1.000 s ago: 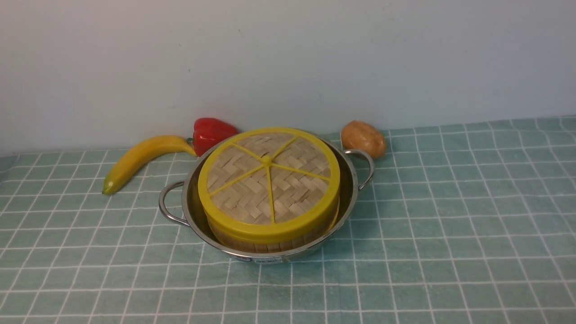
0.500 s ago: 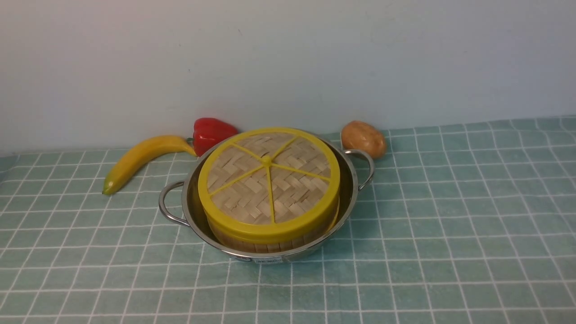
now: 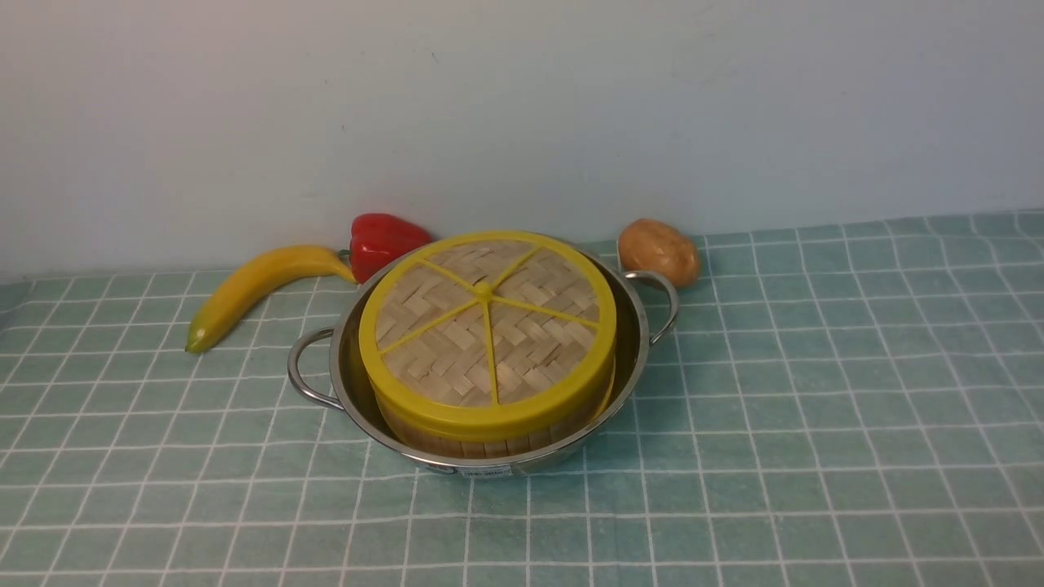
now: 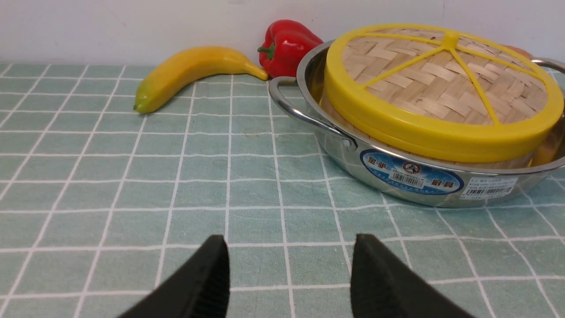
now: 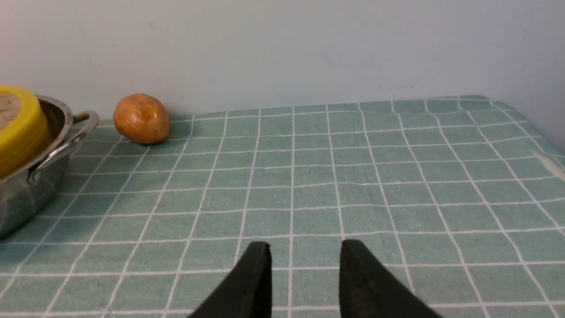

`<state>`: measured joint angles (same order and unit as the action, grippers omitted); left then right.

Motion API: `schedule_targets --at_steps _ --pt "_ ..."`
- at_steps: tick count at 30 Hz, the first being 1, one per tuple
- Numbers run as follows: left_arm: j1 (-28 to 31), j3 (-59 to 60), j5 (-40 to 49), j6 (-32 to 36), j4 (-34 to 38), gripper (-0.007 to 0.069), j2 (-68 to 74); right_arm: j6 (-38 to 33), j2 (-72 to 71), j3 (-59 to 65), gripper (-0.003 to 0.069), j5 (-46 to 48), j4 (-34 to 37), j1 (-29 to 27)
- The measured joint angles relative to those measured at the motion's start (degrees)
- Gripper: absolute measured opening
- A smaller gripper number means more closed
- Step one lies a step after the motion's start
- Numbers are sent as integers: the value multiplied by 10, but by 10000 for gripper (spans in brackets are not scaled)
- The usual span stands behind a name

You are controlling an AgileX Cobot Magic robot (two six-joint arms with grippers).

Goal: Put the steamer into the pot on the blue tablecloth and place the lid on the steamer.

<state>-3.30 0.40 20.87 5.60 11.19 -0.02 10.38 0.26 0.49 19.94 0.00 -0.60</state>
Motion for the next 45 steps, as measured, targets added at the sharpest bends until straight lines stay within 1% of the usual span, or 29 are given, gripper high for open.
schedule_targets --at_steps 7,45 --pt "0 0 0 0 0 358 0 20 0 0 240 0 0 0" --pt "0 0 0 0 0 358 0 25 0 0 240 -1 0 0"
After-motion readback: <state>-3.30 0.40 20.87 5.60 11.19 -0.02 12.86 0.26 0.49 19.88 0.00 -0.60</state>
